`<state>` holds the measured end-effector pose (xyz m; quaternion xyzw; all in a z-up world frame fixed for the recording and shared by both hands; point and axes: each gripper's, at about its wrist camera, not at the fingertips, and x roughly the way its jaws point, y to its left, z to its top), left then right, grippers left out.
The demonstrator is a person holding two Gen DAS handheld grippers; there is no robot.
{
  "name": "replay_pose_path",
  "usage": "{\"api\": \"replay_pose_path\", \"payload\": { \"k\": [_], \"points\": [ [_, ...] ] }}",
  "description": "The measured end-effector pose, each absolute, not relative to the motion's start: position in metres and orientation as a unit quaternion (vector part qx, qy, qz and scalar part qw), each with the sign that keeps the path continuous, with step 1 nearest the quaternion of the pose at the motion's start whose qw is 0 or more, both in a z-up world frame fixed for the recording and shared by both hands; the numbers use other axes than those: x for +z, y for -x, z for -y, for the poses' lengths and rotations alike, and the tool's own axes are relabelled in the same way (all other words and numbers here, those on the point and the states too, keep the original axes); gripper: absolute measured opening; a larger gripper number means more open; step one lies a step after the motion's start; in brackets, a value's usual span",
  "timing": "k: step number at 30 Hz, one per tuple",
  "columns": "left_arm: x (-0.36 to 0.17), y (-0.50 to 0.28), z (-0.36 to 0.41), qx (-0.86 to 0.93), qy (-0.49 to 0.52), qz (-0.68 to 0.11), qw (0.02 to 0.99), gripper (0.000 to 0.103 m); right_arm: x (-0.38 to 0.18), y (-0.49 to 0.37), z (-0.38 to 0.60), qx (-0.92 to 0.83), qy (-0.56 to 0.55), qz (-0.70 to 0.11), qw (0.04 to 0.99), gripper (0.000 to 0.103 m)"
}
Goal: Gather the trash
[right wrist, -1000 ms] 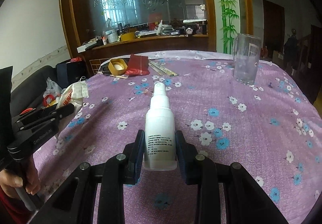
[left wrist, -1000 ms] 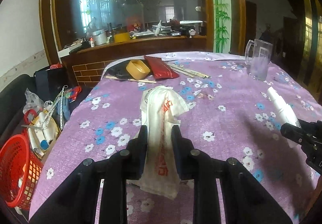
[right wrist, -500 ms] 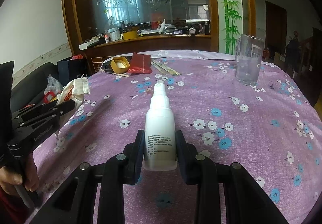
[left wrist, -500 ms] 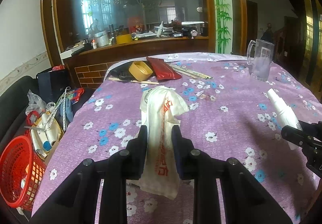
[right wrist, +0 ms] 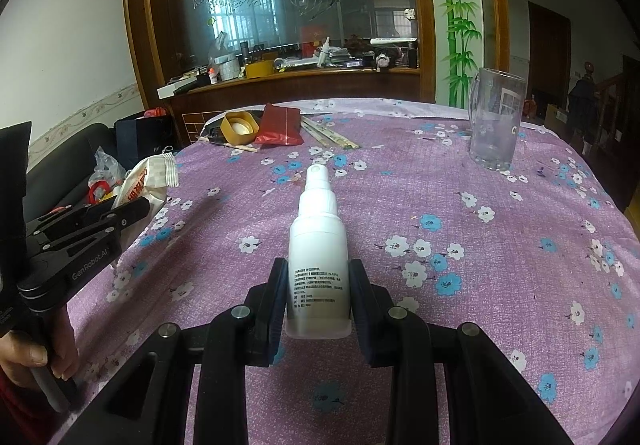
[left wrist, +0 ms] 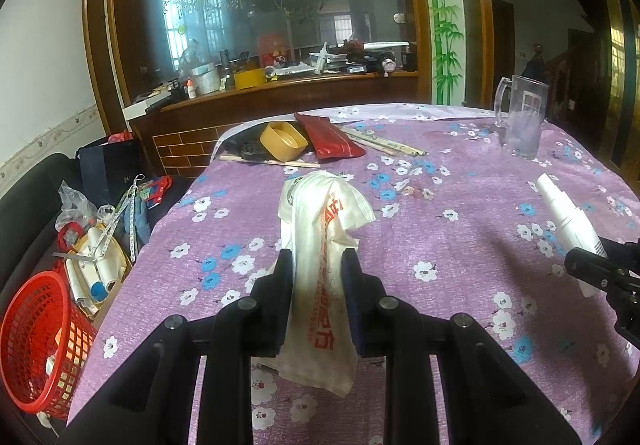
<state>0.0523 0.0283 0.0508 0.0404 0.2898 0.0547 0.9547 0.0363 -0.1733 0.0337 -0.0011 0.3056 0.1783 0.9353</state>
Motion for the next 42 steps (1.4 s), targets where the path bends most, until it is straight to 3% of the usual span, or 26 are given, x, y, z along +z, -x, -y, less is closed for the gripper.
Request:
{"api": "replay_pose_path", "payload": {
  "k": [14, 25, 33, 42],
  "points": [
    [0.054, -0.053, -0.031, 0.053, -0.033, -0.296, 0.953, 0.023, 0.033, -0.038, 0.174, 0.179, -0.008, -0.307, 0.935, 0.033],
    [0.088, -0.012, -0.047, 0.055, -0.025, -0.29, 0.955, 0.023, 0.053, -0.023, 0.163, 0.201, -0.053, -0.32, 0.924, 0.033],
    [0.112, 0.052, -0.146, 0.105, 0.042, -0.283, 0.952, 0.024, 0.079, -0.002, 0.071, 0.293, -0.04, -0.34, 0.893, 0.033],
    [0.093, 0.096, -0.294, 0.219, 0.103, -0.3, 0.923, 0.024, 0.094, 0.013, -0.092, 0.415, 0.004, -0.363, 0.834, 0.033]
  ]
}}
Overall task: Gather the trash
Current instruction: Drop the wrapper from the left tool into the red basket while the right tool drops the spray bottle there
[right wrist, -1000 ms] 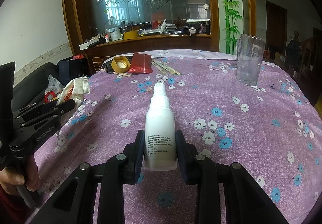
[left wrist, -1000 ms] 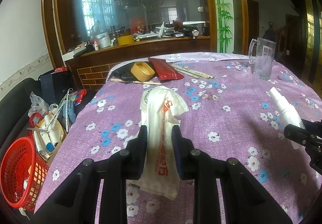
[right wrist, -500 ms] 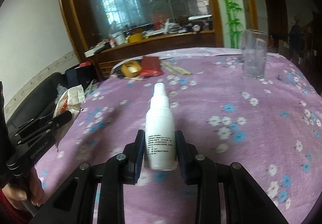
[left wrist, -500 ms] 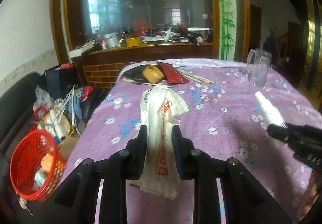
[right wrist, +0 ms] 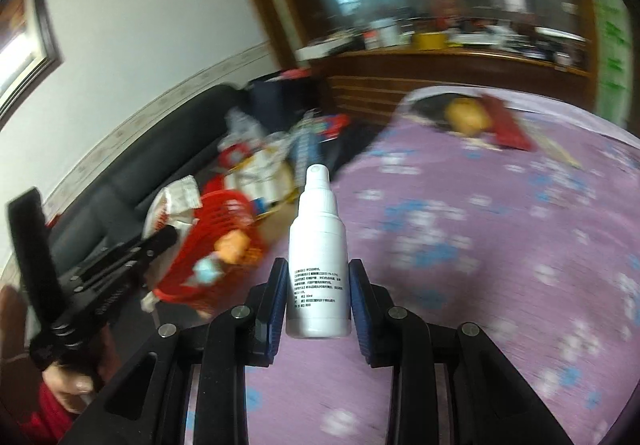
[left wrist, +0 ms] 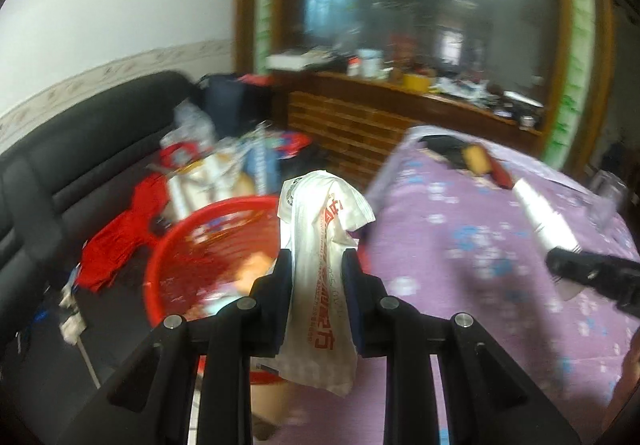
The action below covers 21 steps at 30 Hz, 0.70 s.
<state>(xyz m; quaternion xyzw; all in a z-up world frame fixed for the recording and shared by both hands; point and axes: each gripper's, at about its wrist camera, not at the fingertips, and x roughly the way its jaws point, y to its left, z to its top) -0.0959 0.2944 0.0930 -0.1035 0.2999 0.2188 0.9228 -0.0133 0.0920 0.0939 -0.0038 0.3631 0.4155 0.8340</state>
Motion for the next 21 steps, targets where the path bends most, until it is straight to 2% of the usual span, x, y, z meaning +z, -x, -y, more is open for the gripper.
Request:
{"api": "replay_pose_path", "payload": {
  "k": [8, 10, 11, 12, 13, 17, 19, 20, 21],
  "points": [
    [0.063, 0.1, -0.355, 0.25, 0.143, -0.318, 0.903, 0.025, 0.085, 0.01, -0.212, 0.471, 0.009, -0.387, 0.792, 0.034],
    [0.061, 0.101, -0.36, 0.248, 0.146, -0.314, 0.905, 0.04, 0.082, 0.005, -0.229, 0.48, 0.005, -0.39, 0.786, 0.036],
    [0.062, 0.102, -0.36, 0.251, 0.144, -0.31, 0.906, 0.045, 0.081, 0.005, -0.235, 0.48, 0.008, -0.392, 0.785, 0.043],
    [0.063, 0.105, -0.36, 0.256, 0.141, -0.305, 0.906, 0.056, 0.082, 0.003, -0.237, 0.475, 0.006, -0.391, 0.789, 0.047],
    [0.064, 0.112, -0.356, 0.263, 0.136, -0.3, 0.907, 0.062, 0.083, 0.004, -0.234, 0.473, -0.001, -0.387, 0.791, 0.047],
    [0.077, 0.133, -0.34, 0.281, 0.127, -0.269, 0.912, 0.065, 0.094, 0.016, -0.203, 0.455, 0.012, -0.356, 0.816, 0.052],
    [0.084, 0.145, -0.329, 0.291, 0.126, -0.253, 0.914, 0.086, 0.099, 0.026, -0.184, 0.434, 0.026, -0.339, 0.834, 0.068],
    [0.088, 0.154, -0.321, 0.3, 0.124, -0.24, 0.915, 0.088, 0.1, 0.033, -0.175, 0.418, 0.037, -0.329, 0.846, 0.078],
    [0.092, 0.162, -0.311, 0.307, 0.117, -0.226, 0.917, 0.089, 0.102, 0.043, -0.162, 0.392, 0.053, -0.313, 0.863, 0.082]
  ]
}}
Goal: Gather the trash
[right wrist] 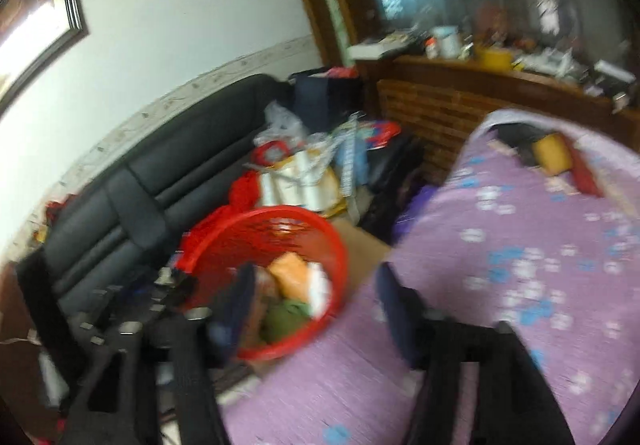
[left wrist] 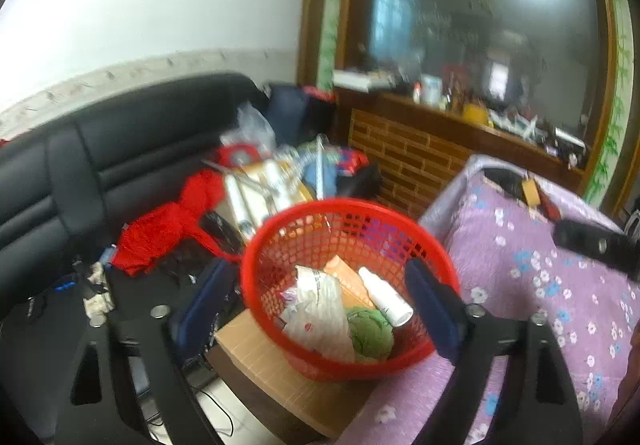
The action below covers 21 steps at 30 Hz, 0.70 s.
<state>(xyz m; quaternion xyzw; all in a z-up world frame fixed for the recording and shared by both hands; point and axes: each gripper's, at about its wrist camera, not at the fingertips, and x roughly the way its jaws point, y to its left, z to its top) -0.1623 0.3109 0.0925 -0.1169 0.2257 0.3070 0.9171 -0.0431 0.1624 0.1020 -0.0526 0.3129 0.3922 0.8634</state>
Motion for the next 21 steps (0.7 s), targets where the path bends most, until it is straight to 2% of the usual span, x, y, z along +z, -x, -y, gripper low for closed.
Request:
{"api": "replay_pose_path", "payload": {
  "k": [4, 12, 21],
  "points": [
    [0.104, 0.183, -0.268, 0.315, 0.073, -0.203, 0.924, 0.1, 0.101, 0.083, -0.124, 0.317, 0.117, -0.258, 0.905, 0.088],
    [0.106, 0.209, -0.198, 0.306, 0.03, -0.208, 0.929, 0.103, 0.097, 0.152, -0.047, 0.249, 0.151, -0.214, 0.932, 0.1],
    [0.095, 0.226, -0.174, 0.287, 0.031, -0.225, 0.931, 0.103, 0.096, 0.184, -0.001, 0.22, 0.14, -0.21, 0.942, 0.101]
  ]
}}
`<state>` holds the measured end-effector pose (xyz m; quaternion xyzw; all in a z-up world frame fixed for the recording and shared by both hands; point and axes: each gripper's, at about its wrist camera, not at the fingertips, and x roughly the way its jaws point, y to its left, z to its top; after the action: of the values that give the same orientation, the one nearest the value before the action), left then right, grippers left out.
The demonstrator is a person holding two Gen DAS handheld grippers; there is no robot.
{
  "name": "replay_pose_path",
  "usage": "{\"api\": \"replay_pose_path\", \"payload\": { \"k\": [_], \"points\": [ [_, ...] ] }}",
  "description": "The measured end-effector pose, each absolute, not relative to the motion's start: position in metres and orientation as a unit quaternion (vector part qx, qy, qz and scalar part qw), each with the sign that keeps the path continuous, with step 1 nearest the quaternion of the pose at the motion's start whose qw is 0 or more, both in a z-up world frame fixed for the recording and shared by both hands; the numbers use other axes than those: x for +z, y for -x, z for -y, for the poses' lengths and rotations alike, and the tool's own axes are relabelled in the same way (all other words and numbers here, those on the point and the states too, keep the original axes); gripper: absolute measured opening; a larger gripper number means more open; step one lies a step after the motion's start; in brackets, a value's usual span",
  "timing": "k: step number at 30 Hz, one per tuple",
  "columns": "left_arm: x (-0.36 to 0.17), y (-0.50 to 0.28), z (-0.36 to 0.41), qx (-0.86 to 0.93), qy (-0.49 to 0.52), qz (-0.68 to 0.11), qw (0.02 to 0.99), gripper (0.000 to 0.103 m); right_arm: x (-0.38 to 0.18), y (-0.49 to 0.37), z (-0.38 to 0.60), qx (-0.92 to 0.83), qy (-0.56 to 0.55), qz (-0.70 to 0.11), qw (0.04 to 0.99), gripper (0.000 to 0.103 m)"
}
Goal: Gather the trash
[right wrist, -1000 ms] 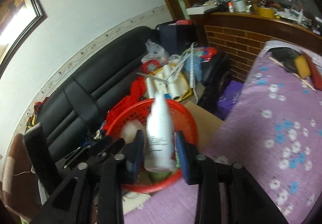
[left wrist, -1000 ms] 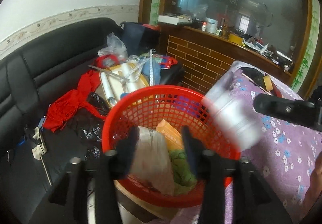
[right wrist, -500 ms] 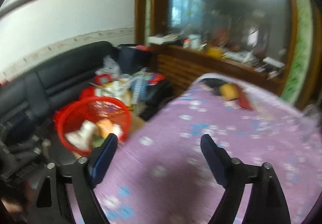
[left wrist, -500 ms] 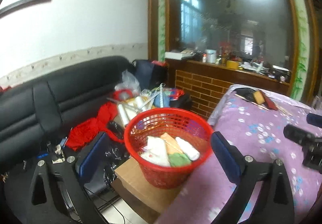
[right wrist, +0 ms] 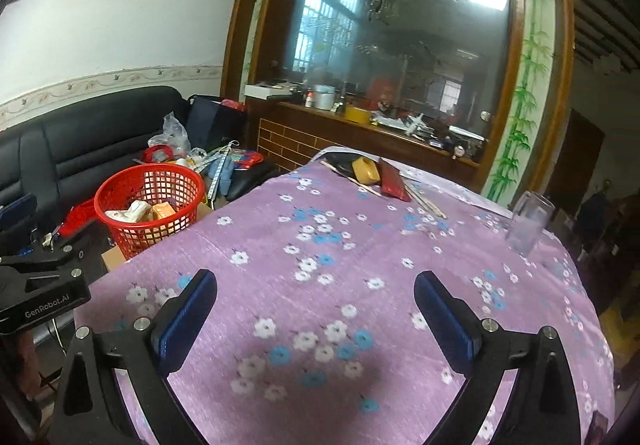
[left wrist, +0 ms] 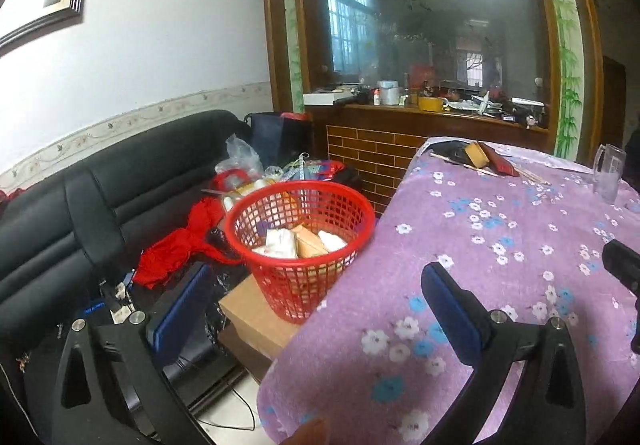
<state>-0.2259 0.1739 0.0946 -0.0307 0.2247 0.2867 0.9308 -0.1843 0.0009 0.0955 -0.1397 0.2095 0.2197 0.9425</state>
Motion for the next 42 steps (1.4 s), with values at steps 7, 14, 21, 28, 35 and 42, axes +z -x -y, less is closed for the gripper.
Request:
{"api": "replay_pose_path", "payload": {
  "k": [7, 14, 21, 28, 35, 42],
  "points": [
    [0.092, 0.236, -0.17, 0.298, 0.01, -0.218, 0.929, 0.103, 0.1, 0.196, 0.003, 0.216, 0.135, -0.206, 0.945, 0.101],
    [0.088, 0.237, -0.171, 0.292, 0.01, -0.224, 0.93, 0.103, 0.101, 0.206, -0.003, 0.213, 0.146, -0.202, 0.945, 0.101],
    [0.088, 0.237, -0.17, 0.297, 0.004, -0.218, 0.93, 0.103, 0.099, 0.205, -0.004, 0.213, 0.146, -0.208, 0.943, 0.101],
    [0.086, 0.238, -0.169, 0.299, -0.001, -0.219, 0.929, 0.103, 0.099, 0.204, -0.002, 0.212, 0.145, -0.211, 0.943, 0.101],
    [0.084, 0.24, -0.171, 0.297, 0.008, -0.221, 0.929, 0.103, 0.099, 0.203, -0.002, 0.212, 0.146, -0.211, 0.943, 0.101],
    [0.08, 0.235, -0.17, 0.294, 0.002, -0.234, 0.927, 0.103, 0.098, 0.202, -0.001, 0.212, 0.146, -0.213, 0.943, 0.101]
  ]
}}
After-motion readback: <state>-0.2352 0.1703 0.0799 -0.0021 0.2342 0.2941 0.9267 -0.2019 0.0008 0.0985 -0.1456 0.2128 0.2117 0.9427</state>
